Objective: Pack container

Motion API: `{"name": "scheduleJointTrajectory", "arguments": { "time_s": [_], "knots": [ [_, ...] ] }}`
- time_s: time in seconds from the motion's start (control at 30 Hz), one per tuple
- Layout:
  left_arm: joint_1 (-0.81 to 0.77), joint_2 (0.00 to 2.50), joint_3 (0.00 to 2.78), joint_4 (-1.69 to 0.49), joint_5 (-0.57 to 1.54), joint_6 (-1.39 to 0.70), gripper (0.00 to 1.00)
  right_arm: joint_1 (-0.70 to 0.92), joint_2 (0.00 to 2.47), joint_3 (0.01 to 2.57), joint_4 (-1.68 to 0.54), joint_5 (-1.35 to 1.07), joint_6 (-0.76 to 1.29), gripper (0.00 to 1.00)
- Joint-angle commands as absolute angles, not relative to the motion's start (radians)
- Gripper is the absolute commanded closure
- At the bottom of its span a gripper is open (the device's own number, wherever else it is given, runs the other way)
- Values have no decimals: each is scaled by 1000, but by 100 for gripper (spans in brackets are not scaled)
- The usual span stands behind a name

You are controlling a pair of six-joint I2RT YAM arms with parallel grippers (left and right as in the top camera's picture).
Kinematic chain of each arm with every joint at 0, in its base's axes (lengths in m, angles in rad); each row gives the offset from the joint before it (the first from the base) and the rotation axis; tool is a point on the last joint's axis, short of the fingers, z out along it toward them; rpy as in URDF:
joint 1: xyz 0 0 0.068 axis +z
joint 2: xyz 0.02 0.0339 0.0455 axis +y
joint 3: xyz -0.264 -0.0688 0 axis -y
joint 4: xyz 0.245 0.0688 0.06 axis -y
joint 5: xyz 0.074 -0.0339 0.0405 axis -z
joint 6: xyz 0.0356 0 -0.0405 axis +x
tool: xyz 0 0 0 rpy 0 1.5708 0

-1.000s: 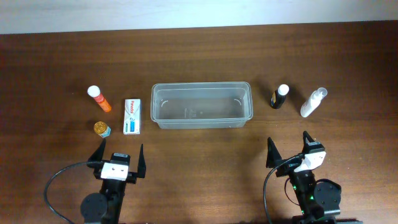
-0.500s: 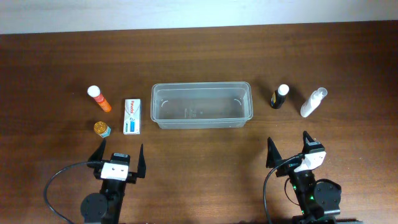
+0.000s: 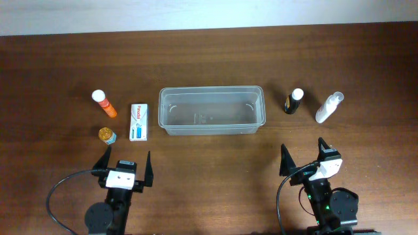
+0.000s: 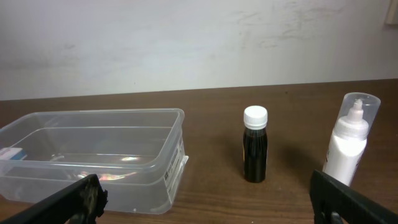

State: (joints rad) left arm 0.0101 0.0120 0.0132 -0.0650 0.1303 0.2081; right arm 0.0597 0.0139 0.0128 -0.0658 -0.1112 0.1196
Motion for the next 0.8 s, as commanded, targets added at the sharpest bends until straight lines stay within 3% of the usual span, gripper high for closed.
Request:
{"name": "scheduleJointTrajectory", "arguments": {
  "time_s": [0.0,0.63,0.77],
  "knots": [
    [16,5,9,-69,126,196,1,65,3,6,-67,-120,112,2],
    [16,5,9,-69,126,196,1,65,5,10,-41,-121,131,2],
    [16,5,9,-69,126,196,1,65,67,117,-83,-133,200,1]
  ]
}}
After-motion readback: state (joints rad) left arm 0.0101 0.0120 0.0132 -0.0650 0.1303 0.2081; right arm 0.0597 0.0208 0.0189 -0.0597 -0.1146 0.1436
